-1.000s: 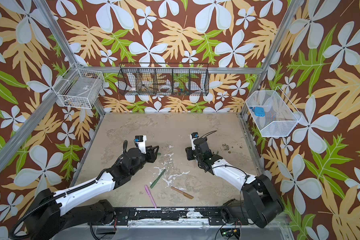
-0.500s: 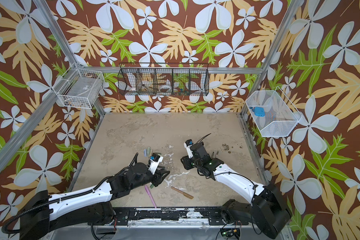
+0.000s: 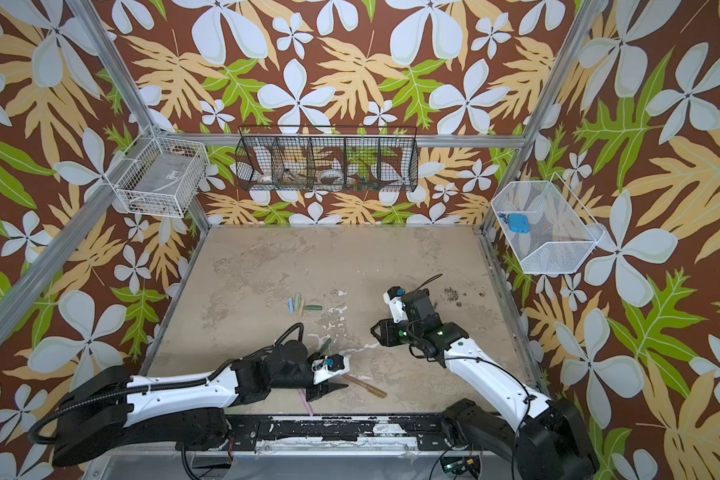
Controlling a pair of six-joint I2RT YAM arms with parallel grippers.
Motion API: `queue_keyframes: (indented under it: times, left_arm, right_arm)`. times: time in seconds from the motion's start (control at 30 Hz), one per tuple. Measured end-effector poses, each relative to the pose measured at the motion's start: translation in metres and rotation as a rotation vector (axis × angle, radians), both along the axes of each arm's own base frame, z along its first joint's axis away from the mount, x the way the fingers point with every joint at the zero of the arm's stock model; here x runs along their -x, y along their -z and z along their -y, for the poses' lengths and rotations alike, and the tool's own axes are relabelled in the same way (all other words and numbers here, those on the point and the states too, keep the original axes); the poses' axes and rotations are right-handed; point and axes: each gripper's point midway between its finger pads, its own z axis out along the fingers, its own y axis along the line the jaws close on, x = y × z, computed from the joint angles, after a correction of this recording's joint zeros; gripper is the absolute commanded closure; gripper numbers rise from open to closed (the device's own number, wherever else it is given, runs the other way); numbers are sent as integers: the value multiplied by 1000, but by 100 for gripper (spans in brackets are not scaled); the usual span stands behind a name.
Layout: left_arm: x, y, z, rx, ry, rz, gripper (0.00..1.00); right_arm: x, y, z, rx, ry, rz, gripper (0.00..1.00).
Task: Open the pen caps
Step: 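Grasp the tan pen near the robot with left gripper while right gripper rises, then lift the tan pen upright with left gripper while right gripper approaches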
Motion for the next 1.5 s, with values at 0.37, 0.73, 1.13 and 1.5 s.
queue_keyframes:
  times: [0.37,0.73,1.13,1.5]
  left_arm:
    - [0,38,10,-127,175,175,62]
    - [-13,57,23,-214,230,281,65]
    - [-15,75,31,-290,292,275,68]
    - [-14,81,46,-299,333,232,83]
  right_arm:
    - [25,15,6,-2,-12,-159,53]
    - [28,22,7,14,-31,-177,53]
    - [28,22,8,16,-32,-177,54]
    - [28,22,8,19,-28,-172,55]
